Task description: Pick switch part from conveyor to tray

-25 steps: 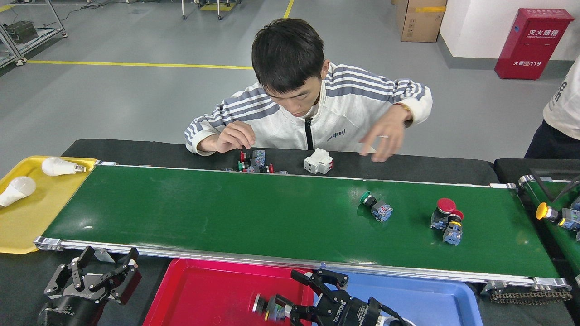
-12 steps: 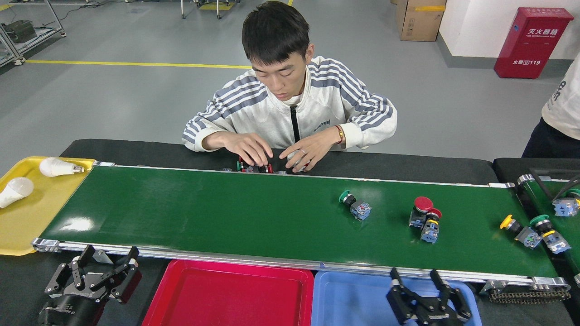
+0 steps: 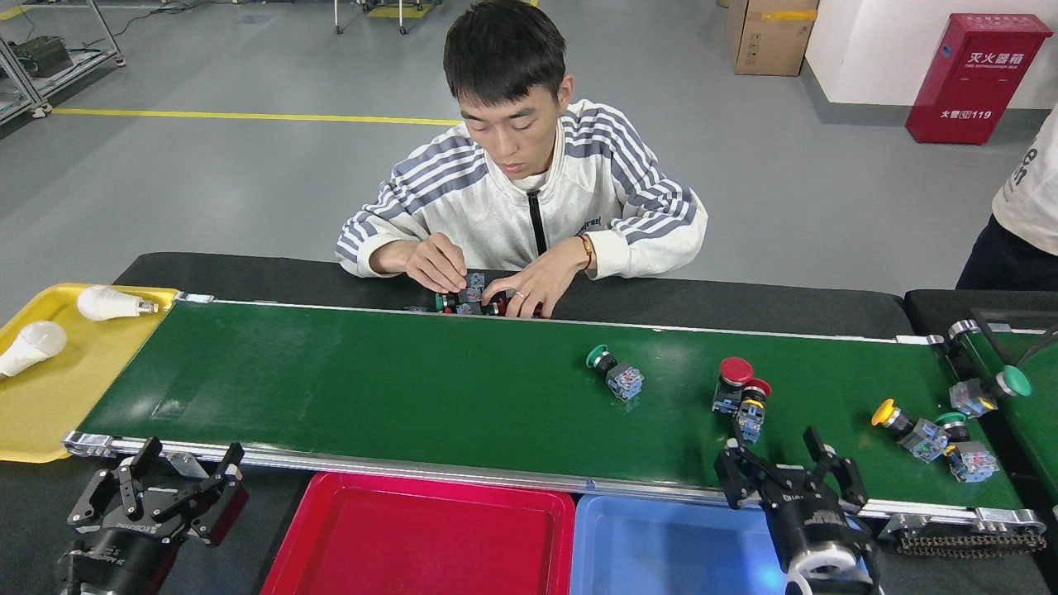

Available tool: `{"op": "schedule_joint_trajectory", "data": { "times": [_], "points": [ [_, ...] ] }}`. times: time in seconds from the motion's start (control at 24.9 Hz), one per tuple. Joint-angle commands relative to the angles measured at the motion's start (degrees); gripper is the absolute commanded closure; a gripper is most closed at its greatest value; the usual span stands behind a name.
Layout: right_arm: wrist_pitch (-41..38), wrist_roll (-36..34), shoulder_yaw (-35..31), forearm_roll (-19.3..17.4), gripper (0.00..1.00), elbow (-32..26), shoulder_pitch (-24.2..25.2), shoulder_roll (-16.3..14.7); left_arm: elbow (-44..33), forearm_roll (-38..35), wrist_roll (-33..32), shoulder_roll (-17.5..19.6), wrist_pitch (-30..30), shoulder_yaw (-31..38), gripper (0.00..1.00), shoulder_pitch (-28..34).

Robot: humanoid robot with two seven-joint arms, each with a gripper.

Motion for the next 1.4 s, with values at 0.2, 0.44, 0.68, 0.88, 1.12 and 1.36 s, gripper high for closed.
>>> {"op": "schedule_joint_trajectory", "data": {
  "times": [0.2,0.44,0.68,0.88,1.12,1.36],
  "points": [
    [1.6,0.3,5.0,-0.1,0.0,6.0,-5.5,0.7,-0.3,0.2,0.2,0.5,0.0,0.3,0.0,-0.6],
    [3.7,0.3,6.1,-0.3,0.0,15.1,-14.3,2.6,0.4,0.2,0.2,0.5,0.0,0.3,0.0,-1.1],
    [3.0,1.1,9.2,-0.9,0.66,19.3,-17.1,2.2,1.1,0.2,0.2,0.5,0.0,-0.3,0.0,-1.6],
    [1.1,1.1,10.2,-1.0,0.98,18.9,-17.0,0.8,1.1,0.1,0.2,0.5,0.0,-0.4,0.0,-1.6],
    [0.0,0.9,10.8,-1.4,0.98,11.2,-13.3,1.0,0.9,0.1,0.2,0.6,0.0,-0.5,0.0,-1.6],
    [-28.0,0.6,15.0,-1.4,0.79,-8.1,1.5,0.7,-0.4,-0.2,0.2,0.3,0.0,-3.9,0.0,-2.8]
  ]
}}
